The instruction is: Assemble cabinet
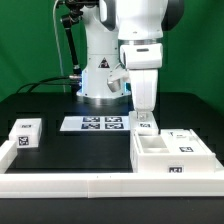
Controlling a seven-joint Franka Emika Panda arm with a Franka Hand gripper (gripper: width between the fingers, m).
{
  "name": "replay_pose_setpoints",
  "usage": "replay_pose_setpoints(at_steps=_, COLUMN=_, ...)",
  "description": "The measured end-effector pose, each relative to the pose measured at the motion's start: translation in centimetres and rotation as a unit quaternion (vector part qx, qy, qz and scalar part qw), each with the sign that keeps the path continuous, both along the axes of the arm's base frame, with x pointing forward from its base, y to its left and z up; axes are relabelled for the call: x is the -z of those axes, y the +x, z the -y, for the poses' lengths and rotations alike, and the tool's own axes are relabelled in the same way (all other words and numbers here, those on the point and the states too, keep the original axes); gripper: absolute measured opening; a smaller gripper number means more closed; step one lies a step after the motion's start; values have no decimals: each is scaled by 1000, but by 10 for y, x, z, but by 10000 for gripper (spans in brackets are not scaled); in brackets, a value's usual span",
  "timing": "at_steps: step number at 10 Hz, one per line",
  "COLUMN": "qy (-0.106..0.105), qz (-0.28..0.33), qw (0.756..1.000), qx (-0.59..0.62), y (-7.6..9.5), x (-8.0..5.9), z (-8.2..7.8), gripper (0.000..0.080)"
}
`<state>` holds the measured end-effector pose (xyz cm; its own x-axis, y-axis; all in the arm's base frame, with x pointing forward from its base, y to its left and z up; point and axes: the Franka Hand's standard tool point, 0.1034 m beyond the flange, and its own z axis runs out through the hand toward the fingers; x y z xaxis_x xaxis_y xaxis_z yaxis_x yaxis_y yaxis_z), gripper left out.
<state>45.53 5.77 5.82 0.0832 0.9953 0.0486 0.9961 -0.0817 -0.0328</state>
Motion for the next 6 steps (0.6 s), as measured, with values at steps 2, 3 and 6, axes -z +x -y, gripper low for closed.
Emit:
replay_pose_setpoints(at_steps=2, qy=0, qz=0, qw=1000, qx=1, y=0, x=1, z=-1, gripper=70)
replay_pose_setpoints(at_steps=3, qy=1, qz=0, qw=1000, qx=1, y=0, x=1, z=-1, gripper=70)
replay_pose_setpoints(at_steps=6, qy=0, qz=-2, qw=1000, qx=2, y=2, x=1, z=0, gripper=70)
